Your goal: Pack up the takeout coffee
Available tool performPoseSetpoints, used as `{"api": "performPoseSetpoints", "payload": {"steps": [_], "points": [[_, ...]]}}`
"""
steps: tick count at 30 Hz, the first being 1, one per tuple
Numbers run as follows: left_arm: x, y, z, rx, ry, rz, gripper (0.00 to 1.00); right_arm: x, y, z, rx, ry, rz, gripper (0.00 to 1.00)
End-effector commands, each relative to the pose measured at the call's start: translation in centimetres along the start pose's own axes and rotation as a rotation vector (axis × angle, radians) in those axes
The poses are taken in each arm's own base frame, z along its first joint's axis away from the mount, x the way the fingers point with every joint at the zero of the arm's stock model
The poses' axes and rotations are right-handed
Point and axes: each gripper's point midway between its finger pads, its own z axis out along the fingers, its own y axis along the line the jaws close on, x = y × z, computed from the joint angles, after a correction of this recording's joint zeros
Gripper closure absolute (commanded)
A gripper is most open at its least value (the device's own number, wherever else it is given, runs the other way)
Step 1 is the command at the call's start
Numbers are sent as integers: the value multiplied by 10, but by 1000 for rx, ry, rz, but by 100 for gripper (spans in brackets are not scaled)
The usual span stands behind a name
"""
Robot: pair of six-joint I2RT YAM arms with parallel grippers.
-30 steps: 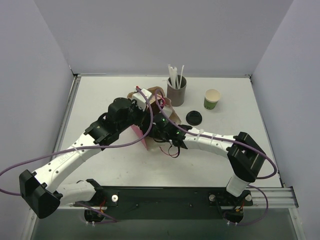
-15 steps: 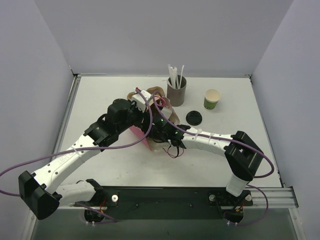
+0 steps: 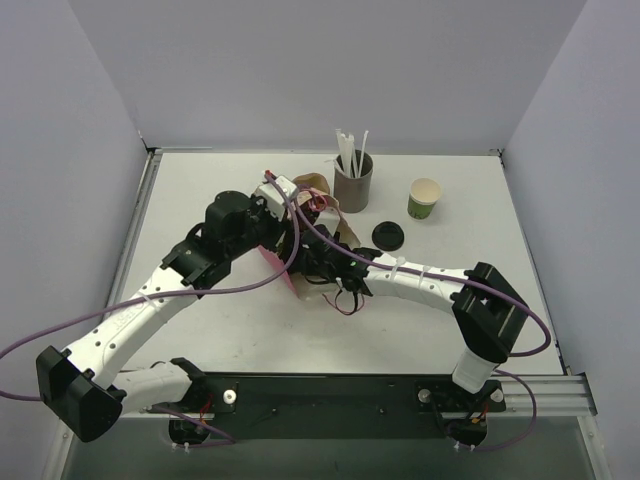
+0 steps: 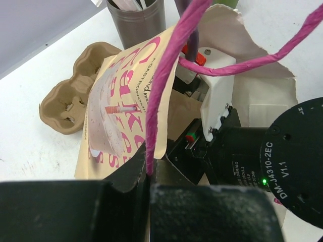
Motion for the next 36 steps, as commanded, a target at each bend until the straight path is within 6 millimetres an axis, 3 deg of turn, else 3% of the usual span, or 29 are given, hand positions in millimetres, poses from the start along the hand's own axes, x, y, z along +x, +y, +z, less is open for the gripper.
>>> {"api": "performPoseSetpoints", "payload": {"steps": [1,14,36], "points": [[-29,1,-9,45,-77,30,100,-41,30,-26,-68,-112,-94,23],[-28,-2,-10,75,-76,28,100,-44,37,-25,-80,-107,-212,15],[-29,-12,-13,136,-91,17,100,-19,30,12,-89,-67,-272,10]]}}
